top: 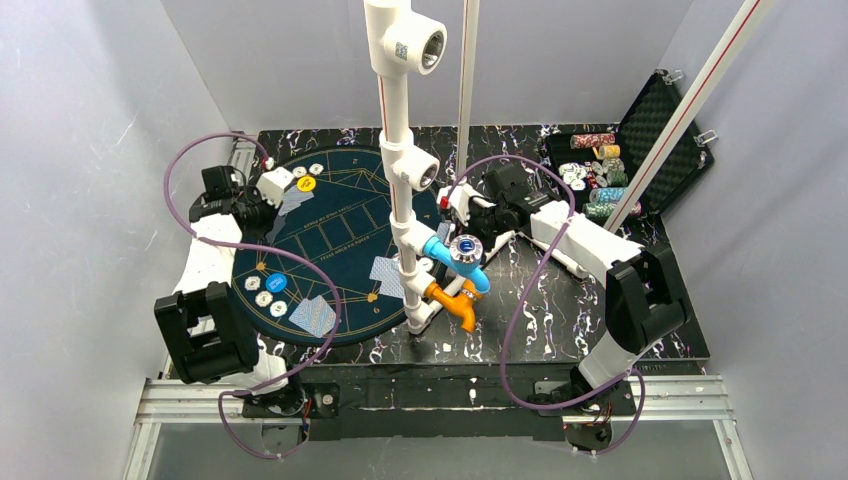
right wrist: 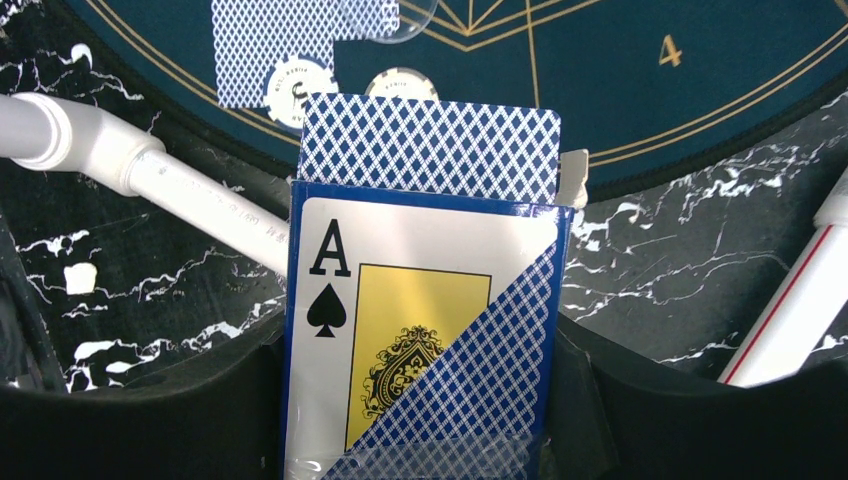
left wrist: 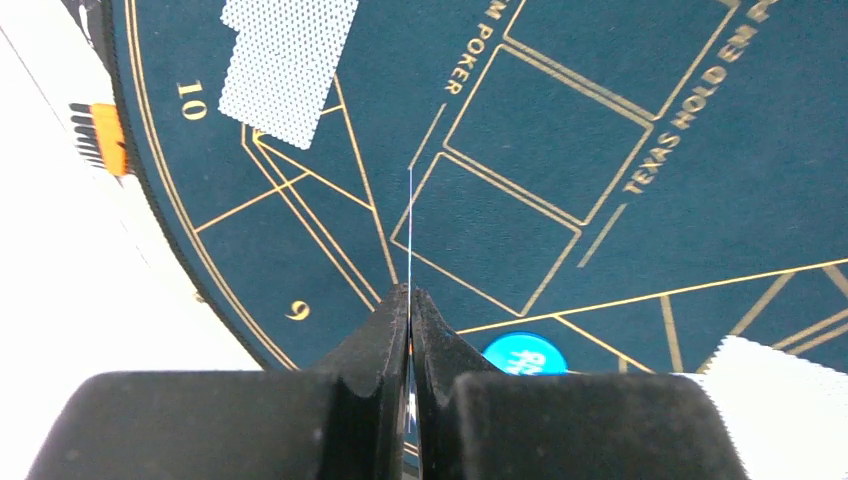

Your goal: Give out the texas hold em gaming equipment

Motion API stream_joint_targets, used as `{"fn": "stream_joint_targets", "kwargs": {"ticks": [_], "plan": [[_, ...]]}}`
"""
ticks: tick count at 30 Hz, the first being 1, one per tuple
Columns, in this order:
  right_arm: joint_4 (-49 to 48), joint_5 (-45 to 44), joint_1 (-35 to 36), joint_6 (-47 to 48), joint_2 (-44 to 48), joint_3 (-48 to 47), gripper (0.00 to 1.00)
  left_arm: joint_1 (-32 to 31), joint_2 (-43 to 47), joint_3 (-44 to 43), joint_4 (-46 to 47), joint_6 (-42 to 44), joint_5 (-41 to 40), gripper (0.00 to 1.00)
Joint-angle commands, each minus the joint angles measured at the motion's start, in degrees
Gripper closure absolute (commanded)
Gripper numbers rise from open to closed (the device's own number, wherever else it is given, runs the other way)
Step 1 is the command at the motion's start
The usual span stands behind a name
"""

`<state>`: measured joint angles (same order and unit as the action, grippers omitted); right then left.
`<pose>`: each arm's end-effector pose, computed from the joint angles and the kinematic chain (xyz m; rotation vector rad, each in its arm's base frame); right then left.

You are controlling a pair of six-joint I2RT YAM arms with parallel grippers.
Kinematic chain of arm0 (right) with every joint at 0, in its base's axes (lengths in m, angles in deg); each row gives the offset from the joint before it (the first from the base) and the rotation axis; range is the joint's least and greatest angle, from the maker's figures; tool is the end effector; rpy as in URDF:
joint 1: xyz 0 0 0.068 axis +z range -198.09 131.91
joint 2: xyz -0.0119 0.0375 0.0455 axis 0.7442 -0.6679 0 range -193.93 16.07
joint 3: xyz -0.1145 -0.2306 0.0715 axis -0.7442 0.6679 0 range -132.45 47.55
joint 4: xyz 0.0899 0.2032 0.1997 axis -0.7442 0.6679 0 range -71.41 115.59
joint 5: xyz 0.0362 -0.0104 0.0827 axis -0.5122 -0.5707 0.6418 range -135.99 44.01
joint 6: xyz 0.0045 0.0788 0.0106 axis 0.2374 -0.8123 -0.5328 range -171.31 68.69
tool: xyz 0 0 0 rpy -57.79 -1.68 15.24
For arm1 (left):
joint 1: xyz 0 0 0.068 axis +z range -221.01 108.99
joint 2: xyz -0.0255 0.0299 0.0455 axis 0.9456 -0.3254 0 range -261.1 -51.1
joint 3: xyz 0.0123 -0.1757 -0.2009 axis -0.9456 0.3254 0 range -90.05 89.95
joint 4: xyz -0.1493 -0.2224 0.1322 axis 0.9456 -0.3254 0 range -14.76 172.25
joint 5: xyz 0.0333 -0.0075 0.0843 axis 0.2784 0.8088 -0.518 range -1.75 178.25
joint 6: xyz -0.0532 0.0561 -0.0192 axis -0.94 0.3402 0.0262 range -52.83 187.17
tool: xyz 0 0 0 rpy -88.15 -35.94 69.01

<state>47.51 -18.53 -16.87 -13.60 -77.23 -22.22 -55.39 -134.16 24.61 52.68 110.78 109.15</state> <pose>0.3272 0.2353 0.2058 -1.5299 1.8748 0.5419 0.3645 0.0764 0.2388 0.7241 2.2130 0.0766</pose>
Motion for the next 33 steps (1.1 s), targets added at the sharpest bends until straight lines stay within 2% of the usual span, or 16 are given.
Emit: {"fn": "stream_joint_targets", "kwargs": {"ticks": [1, 9, 14, 18, 27, 33], "plan": [[-0.67, 0.37, -0.20, -0.56, 2.64, 0.53, 0.99, -0.60, 1.73, 3.36, 9.34, 11.26, -2.78, 1.00], [-1.94, -0.13, -0.29, -3.08, 3.87, 2.69, 0.99, -2.91, 0.15, 11.09, 19.08, 17.88, -2.81, 1.00], [-2.51, -0.46, -0.29, -4.27, 4.25, 3.33, 0.99, -4.94, -1.69, 17.92, 27.85, 22.03, -5.86, 1.00], [-2.41, -0.39, -0.28, -4.36, 4.26, 3.42, 0.99, -6.37, -3.04, 21.67, 31.20, 24.40, -7.45, 1.00], [-2.05, -0.39, -0.29, -4.02, 3.50, 2.94, 0.99, -6.79, -3.78, 23.68, 26.60, 26.82, -6.67, 1.00], [-1.77, -0.44, -0.29, -3.54, 3.11, 2.54, 0.99, -6.75, -2.84, 22.44, 17.03, 30.28, -3.66, 0.84]]}}
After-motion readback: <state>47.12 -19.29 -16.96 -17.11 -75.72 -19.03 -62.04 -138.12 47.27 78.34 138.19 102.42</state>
